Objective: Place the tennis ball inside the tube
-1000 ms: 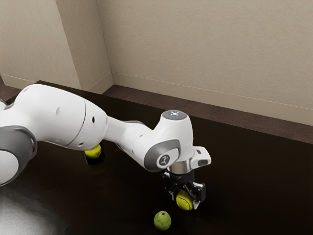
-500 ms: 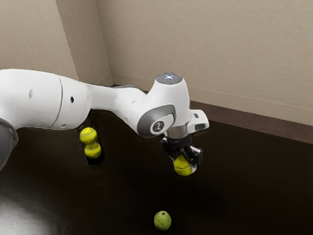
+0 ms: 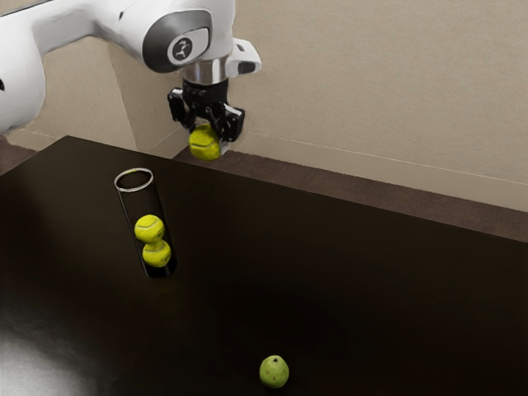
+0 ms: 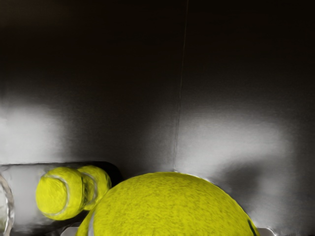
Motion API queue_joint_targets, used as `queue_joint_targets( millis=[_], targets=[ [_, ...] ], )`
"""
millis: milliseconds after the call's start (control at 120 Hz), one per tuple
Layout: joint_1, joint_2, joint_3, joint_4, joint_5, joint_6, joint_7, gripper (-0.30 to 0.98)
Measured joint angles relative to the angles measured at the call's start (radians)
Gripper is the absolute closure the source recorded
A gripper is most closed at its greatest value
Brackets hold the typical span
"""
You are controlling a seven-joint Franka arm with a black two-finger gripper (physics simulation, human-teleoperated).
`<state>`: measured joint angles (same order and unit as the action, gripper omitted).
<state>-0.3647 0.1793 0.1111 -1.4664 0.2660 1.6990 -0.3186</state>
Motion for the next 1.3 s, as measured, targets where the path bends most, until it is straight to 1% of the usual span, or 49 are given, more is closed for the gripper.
queue_joint_targets(
  millis=[117, 200, 342, 450, 567, 833, 1033, 1225, 1300],
  targets=[
    [0.112, -0.041, -0.001, -0.010, -0.003, -0.064, 0.016, 0.41],
    [0.204, -0.051, -0.002, -0.014, -0.018, -0.095, 0.030, 0.41],
    [0.352, -0.046, -0.007, -0.013, -0.088, -0.125, 0.061, 0.40],
    [0.419, -0.009, -0.007, -0.008, -0.142, -0.135, 0.088, 0.39],
    [0.441, 0.032, -0.009, -0.001, -0.181, -0.126, 0.115, 0.40],
    [0.461, 0.081, -0.008, -0.006, -0.224, -0.093, 0.166, 0.40],
    [0.461, 0.076, -0.002, -0.014, -0.249, -0.081, 0.188, 0.28],
    [0.466, 0.070, 0.001, -0.022, -0.257, -0.077, 0.203, 0.12],
    [0.464, 0.025, 0.002, -0.046, -0.258, -0.077, 0.208, 0.09]
  ],
)
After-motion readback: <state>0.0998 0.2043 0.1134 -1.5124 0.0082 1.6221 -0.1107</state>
